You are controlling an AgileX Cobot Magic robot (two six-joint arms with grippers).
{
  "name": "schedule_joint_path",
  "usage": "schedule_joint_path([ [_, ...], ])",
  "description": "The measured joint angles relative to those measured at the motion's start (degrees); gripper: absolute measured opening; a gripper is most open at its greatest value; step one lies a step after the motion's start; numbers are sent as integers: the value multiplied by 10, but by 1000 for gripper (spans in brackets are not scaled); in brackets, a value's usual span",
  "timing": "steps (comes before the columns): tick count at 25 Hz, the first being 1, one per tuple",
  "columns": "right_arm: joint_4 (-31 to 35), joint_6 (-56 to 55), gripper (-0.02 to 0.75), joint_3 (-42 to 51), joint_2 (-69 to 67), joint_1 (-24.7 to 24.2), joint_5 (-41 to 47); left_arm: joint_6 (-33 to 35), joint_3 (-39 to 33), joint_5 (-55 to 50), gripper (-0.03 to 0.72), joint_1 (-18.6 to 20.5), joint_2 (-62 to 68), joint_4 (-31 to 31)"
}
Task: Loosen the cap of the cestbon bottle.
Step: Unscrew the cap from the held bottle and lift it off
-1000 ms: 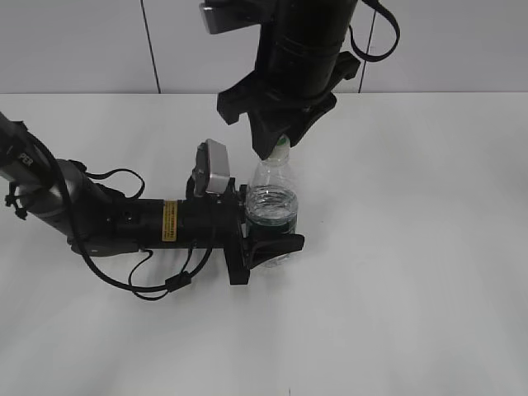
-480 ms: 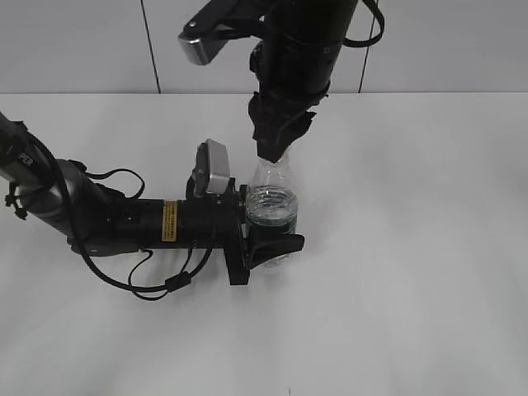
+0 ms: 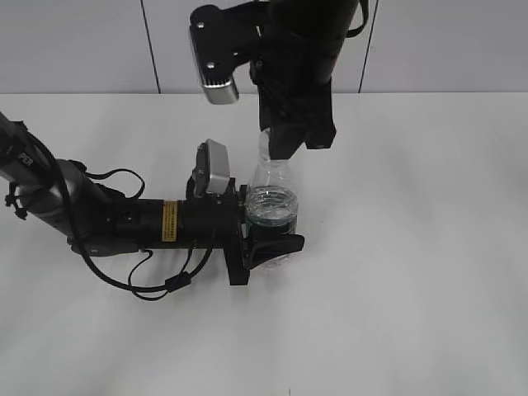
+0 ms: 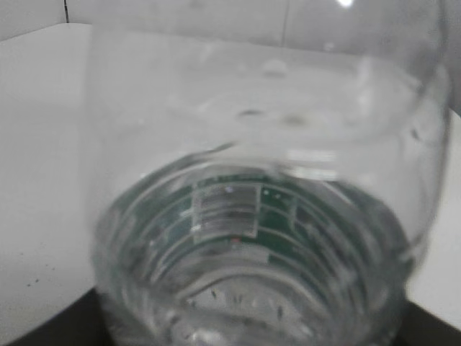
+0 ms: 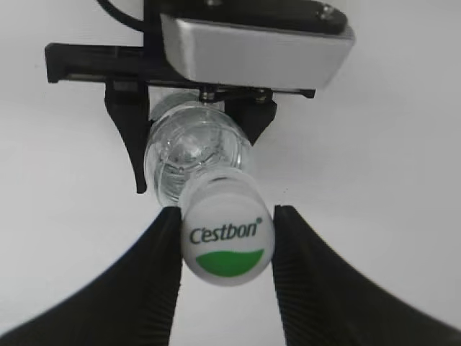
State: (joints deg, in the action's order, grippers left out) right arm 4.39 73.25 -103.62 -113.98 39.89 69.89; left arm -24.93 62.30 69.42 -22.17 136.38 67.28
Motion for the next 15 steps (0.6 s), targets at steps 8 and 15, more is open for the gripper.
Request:
schedule_joint_path([
  [8, -5, 96, 293, 0, 7, 0, 0, -1, 0, 0, 407, 0, 0, -1],
  [15, 15, 104, 293, 0, 50, 0, 0, -1, 0, 0, 407, 0, 0, -1],
])
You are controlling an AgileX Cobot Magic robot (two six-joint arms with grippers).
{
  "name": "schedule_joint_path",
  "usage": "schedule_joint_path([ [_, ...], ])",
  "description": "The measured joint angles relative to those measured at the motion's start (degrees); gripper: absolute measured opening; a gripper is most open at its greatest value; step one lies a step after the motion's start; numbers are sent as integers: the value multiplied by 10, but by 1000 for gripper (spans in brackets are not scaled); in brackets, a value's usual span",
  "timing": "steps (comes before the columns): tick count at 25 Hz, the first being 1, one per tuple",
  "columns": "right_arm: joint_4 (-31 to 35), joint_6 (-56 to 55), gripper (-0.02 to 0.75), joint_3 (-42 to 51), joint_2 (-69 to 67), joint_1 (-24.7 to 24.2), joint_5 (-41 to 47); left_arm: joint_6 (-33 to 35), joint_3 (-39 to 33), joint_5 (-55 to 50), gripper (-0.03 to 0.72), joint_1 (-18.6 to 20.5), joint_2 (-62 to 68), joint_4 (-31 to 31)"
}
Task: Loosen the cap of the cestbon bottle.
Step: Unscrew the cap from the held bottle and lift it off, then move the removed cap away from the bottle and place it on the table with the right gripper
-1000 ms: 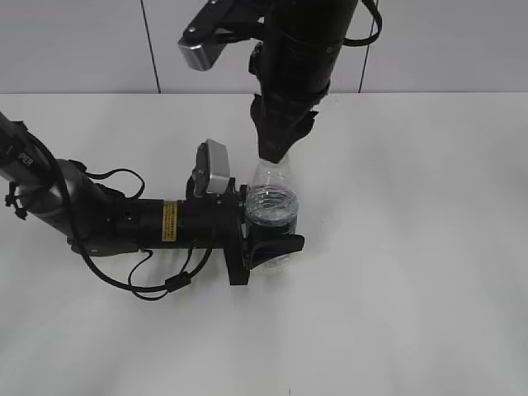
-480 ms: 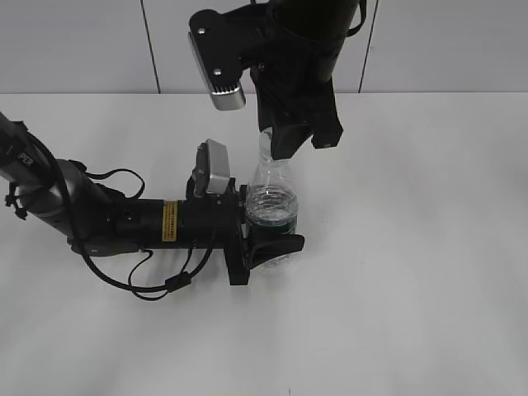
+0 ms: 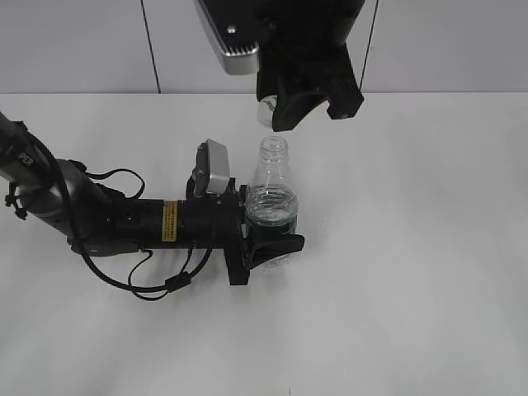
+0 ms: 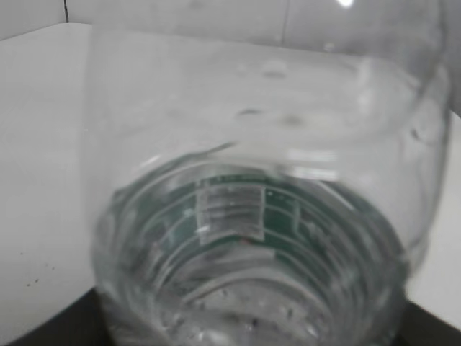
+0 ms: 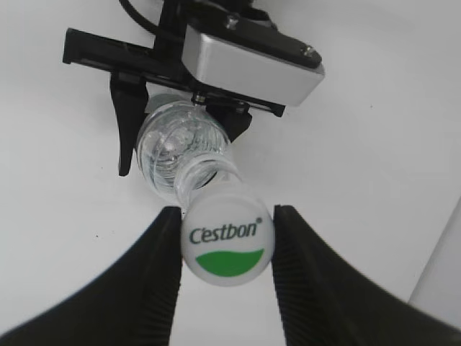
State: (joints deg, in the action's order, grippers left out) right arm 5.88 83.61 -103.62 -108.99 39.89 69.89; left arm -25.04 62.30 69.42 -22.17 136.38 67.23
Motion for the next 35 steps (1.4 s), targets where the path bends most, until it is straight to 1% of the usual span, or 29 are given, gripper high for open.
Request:
schedule_joint_path([
  [2, 3, -33, 293, 0, 18, 0, 0, 0, 0, 0, 407, 0, 0, 0],
  [3, 2, -71, 293, 0, 26, 0, 1, 0, 0, 0, 407, 0, 0, 0],
  [8, -38, -355, 293, 0, 66, -12, 1, -1, 0, 0, 407, 0, 0, -1],
  [11, -54, -476, 293, 0, 78, -42, 1, -1, 0, 0, 407, 0, 0, -4],
  [14, -59, -541, 293, 0, 81, -92, 1, -2, 0, -1, 407, 0, 0, -8],
  [20, -51, -617, 293, 0, 81, -214, 1, -2, 0, -1, 407, 0, 0, -10],
  [26, -52, -654, 293, 20, 72, -308, 1, -2, 0, -1, 407, 0, 0, -11],
  [30, -55, -659, 293, 77, 51, -340, -32, -2, 0, -1, 407, 0, 0, -11],
  [35, -48, -659, 293, 163, 20, -350, -113, -3, 0, -1, 407, 0, 0, -12],
])
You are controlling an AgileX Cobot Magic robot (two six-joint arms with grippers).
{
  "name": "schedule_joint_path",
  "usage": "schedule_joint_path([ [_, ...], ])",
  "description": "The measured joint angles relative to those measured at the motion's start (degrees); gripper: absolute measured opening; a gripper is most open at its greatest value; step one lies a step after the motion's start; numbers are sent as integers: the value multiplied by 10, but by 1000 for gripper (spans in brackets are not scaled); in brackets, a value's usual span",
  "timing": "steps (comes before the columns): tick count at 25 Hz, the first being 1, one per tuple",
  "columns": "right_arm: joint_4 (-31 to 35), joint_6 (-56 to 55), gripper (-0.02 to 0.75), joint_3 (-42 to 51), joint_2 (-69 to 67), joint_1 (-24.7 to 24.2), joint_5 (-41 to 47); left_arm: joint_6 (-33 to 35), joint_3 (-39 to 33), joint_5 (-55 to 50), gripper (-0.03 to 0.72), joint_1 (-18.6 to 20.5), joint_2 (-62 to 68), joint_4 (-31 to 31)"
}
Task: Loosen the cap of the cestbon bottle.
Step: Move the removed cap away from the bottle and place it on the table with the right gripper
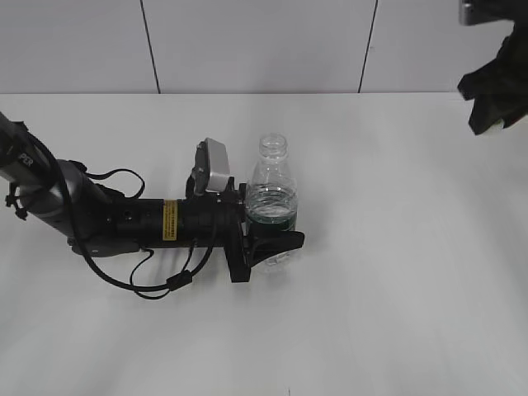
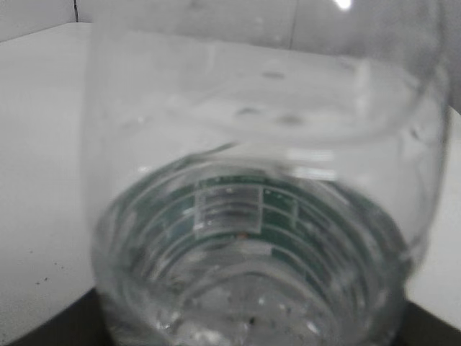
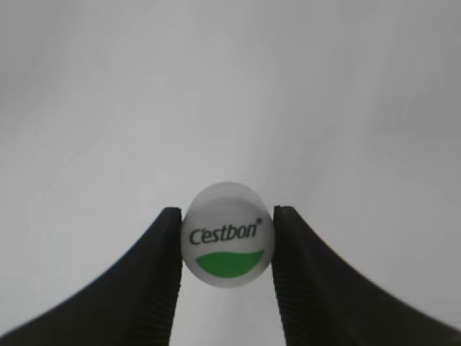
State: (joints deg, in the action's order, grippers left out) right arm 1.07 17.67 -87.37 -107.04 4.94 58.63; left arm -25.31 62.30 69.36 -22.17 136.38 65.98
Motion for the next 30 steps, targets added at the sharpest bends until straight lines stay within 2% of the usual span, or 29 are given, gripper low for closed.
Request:
schedule_joint_path([
  [9, 9, -1, 293, 33, -90, -2, -103, 0, 0, 0, 407, 0, 0, -2],
  [19, 9, 0, 293, 35, -158, -2, -142, 0, 0, -3, 407, 0, 0, -19],
  [30, 9, 0, 293, 35, -168, -2, -175, 18, 0, 0, 407, 0, 5, -41],
])
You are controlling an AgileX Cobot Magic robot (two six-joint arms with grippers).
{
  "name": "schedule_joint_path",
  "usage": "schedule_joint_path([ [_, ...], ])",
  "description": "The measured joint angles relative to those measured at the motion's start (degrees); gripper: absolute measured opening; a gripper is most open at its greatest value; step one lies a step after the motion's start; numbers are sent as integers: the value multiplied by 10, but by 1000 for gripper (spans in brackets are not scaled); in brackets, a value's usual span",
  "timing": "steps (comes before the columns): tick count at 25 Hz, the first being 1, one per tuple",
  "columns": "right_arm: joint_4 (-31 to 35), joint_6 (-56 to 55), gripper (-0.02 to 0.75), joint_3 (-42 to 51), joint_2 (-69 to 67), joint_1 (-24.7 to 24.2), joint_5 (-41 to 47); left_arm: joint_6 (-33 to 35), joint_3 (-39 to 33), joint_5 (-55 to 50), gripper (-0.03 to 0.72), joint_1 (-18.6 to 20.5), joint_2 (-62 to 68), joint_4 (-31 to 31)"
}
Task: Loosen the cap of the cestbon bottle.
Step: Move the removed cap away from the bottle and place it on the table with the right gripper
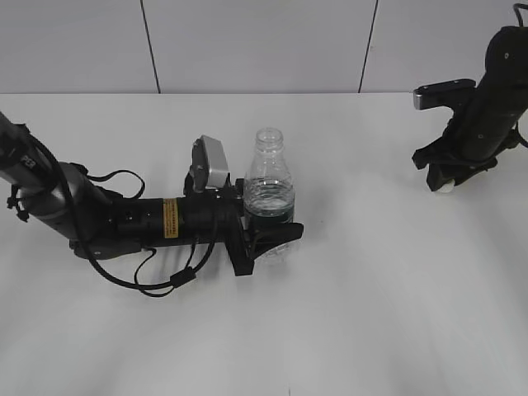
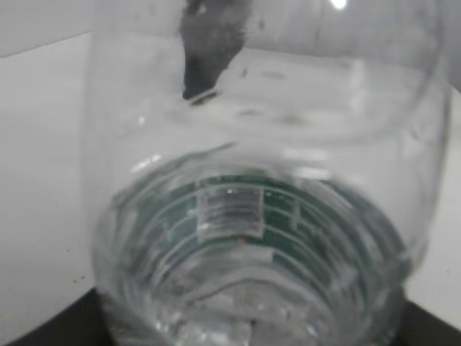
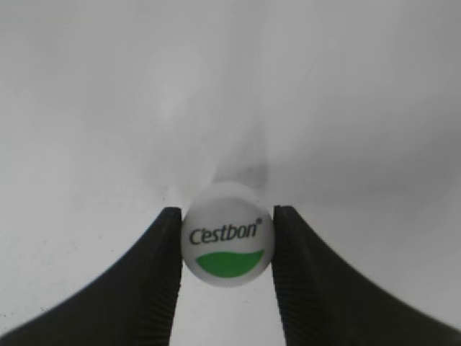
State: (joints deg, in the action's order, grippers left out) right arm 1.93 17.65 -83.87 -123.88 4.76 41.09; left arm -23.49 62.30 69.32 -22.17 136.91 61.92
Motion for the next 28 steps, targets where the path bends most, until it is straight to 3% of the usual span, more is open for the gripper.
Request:
schedule_joint_path([
  [15, 0, 0, 294, 0, -14, 0, 1, 1, 0, 0, 407, 0, 0, -7],
  [22, 16, 0, 509, 0, -14, 0, 1, 2, 0, 0, 407, 0, 0, -7],
  [28, 32, 0, 536, 0, -14, 0, 9, 2, 0, 0, 407, 0, 0, -7],
])
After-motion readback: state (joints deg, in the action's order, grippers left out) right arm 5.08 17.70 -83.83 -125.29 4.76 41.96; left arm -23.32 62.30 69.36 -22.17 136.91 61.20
